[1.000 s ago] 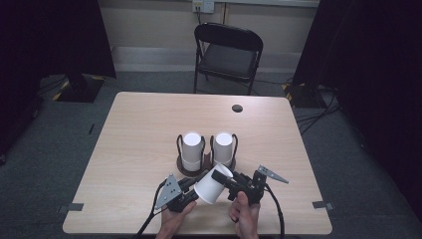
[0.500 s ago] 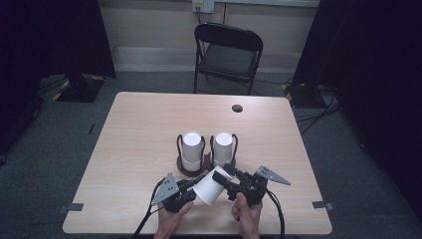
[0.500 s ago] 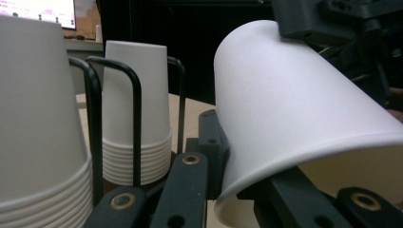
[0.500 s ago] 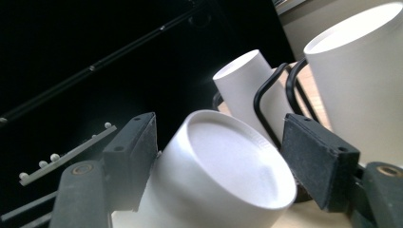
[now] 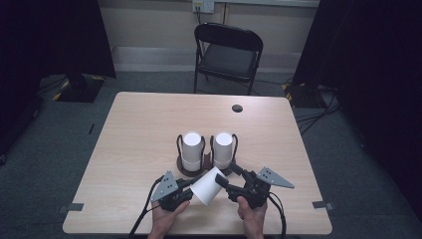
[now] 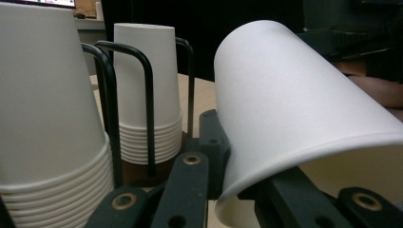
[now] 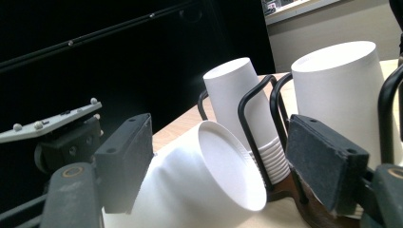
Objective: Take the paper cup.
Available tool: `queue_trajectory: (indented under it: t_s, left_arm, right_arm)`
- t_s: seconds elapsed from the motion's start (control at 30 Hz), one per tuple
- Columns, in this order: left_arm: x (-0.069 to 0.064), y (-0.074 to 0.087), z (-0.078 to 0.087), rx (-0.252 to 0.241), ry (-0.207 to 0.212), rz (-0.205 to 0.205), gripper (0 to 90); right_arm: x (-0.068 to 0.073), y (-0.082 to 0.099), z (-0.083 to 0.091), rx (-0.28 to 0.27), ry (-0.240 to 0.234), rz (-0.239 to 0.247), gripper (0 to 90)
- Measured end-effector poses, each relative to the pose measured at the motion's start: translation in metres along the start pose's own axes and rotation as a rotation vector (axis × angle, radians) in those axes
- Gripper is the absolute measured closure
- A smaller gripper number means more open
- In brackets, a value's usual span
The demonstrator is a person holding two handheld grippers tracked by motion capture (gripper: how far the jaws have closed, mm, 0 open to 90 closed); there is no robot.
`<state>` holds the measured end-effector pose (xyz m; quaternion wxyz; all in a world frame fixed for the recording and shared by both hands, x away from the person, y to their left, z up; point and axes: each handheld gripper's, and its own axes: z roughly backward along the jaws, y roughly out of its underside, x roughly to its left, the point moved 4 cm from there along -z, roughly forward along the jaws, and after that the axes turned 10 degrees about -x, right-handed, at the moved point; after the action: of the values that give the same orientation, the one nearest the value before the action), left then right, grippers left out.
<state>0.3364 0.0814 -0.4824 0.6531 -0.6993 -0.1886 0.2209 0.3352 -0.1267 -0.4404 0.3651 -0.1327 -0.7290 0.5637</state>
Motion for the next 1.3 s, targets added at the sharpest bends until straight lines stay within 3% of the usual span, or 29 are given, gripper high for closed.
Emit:
queue_trajectory:
  t_s: [0.17,0.3,0.6,0.73,0.8,1.0,1.3]
  left_arm:
    - [0.004,0.000,0.002,0.059,0.008,-0.025,85.7]
    - [0.011,-0.001,0.006,0.068,-0.015,-0.007,85.8]
    - [0.020,-0.004,0.013,0.115,-0.030,-0.008,86.0]
    - [0.021,-0.008,0.012,0.162,0.000,-0.041,85.9]
    - [0.021,-0.011,0.012,0.187,-0.011,-0.075,85.8]
    - [0.017,-0.018,0.009,0.240,0.007,-0.113,85.8]
    - [0.017,-0.020,0.001,0.345,0.066,-0.074,85.7]
  right_arm:
    - [0.001,-0.002,0.003,0.017,0.003,0.062,23.6]
    - [0.002,-0.003,0.006,0.021,0.012,0.120,25.7]
    - [0.000,-0.003,0.013,0.032,0.057,0.170,25.7]
    - [0.000,-0.002,0.015,0.043,0.065,0.193,25.2]
    - [0.001,-0.001,0.016,0.044,0.071,0.203,22.4]
    - [0.002,0.005,0.016,0.083,0.043,0.208,16.3]
    - [0.010,0.009,0.014,0.155,-0.010,0.290,14.8]
